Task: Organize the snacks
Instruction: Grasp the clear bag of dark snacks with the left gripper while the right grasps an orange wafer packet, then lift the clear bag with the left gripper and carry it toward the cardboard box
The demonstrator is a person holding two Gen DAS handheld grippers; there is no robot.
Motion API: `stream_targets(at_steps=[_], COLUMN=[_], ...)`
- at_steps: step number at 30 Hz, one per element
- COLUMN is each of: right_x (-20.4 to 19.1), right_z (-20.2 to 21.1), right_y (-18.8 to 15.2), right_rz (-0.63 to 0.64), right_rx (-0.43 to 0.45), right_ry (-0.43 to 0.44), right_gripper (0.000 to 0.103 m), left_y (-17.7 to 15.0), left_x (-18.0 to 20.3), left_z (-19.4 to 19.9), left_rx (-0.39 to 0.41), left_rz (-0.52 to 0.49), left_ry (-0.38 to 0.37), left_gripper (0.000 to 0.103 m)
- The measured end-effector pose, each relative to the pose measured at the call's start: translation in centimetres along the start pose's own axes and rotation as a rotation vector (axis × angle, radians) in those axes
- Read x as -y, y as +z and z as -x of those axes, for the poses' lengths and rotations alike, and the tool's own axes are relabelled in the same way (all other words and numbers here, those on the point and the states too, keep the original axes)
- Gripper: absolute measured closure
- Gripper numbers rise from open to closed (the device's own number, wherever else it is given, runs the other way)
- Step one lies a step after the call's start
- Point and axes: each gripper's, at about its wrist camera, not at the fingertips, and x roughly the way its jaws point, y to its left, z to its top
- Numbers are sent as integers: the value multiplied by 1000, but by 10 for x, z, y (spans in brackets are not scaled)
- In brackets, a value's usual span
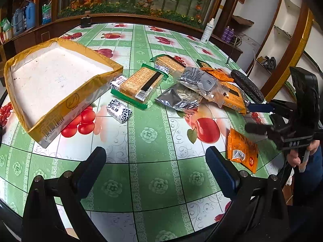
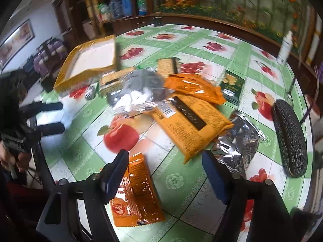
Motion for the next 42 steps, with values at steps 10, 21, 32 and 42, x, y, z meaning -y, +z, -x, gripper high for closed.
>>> stream_targets(at_steps=[10,21,32,42], right_x=[-52,-36,25,47], right_z=[-19,-14,22,26], right_y=[-30,-26,-25,-34], right_rz=[252,130,-151,-222], right_rx=[-102,-6,227,277], right_ry=[-7,49,92,104], right_gripper=[26,60,60,59], left_y=[3,38,95,100], left_x=[-1,25,58,68], left_z=[3,-2,-65,-101], left_rx=[1,-15,-106,-60], left_rz=[12,21,202,147], left_ry=[-9,-64,-131,-83], left_gripper=[4,4,4,47])
